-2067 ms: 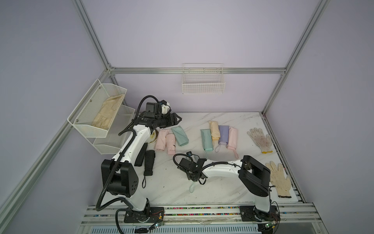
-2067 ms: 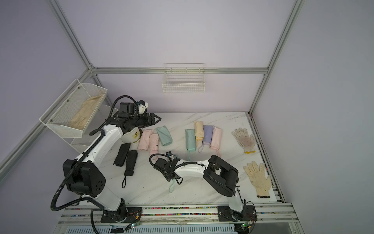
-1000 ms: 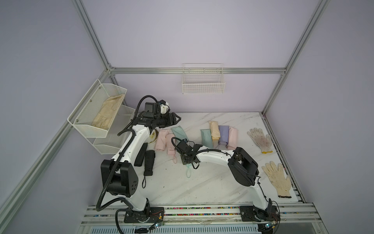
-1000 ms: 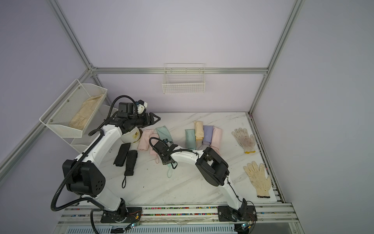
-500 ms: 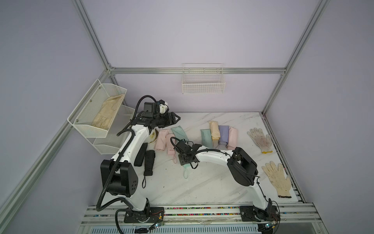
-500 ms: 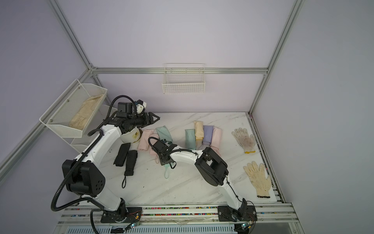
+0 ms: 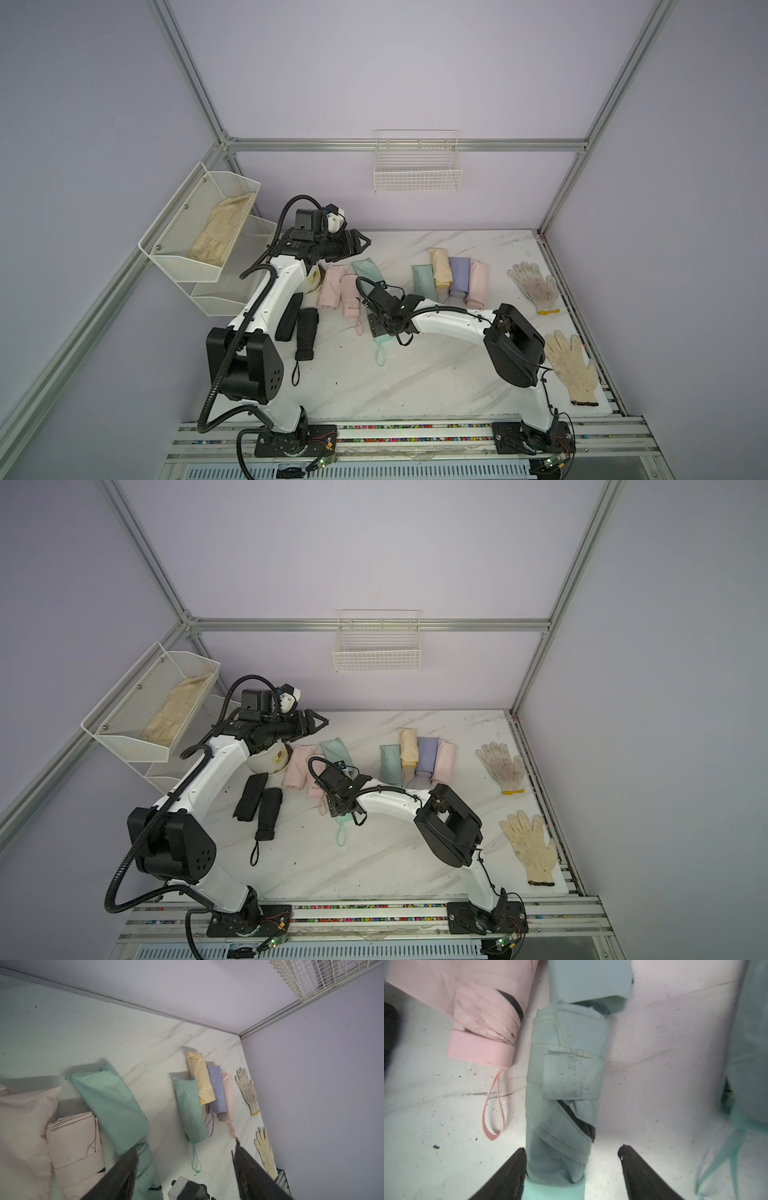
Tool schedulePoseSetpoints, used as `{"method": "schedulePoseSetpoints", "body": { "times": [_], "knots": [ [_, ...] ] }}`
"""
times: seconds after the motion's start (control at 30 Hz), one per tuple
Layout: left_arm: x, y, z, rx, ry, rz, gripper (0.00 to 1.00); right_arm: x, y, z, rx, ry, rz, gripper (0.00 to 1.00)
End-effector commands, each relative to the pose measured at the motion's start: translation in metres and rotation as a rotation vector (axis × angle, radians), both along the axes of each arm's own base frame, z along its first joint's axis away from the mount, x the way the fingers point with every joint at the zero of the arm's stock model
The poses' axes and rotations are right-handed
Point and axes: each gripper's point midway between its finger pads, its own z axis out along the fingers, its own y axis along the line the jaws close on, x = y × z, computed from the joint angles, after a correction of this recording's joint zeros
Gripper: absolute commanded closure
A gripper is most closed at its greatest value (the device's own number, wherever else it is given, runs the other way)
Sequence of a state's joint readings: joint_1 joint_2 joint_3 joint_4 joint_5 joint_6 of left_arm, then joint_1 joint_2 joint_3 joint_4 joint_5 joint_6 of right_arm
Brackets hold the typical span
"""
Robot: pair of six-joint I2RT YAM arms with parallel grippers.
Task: Take umbrellas out of sleeves
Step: Place the umbrella at the center of the board, then move the umbrella to the center of the board.
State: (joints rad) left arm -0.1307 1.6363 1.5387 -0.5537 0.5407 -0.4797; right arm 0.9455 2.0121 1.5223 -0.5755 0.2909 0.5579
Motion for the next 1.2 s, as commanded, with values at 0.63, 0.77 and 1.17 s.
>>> {"method": "schedulePoseSetpoints", "body": {
  "times": [0.63, 0.77, 1.17],
  "knots": [
    [0.001, -0.004, -0.009, -0.048, 0.017, -0.021, 0.28, 0.089, -0.129, 0.032, -0.085, -0.102, -0.238, 0.23],
    [0.0, -0.005, -0.007, -0.054, 0.014, -0.023, 0.28, 0.1, -0.134, 0.017, -0.112, -0.077, -0.25, 0.21],
    [0.0, -0.007, -0.008, -0.065, 0.016, -0.031, 0.28, 0.11, -0.135, -0.029, -0.195, -0.013, -0.259, 0.08]
  ]
}}
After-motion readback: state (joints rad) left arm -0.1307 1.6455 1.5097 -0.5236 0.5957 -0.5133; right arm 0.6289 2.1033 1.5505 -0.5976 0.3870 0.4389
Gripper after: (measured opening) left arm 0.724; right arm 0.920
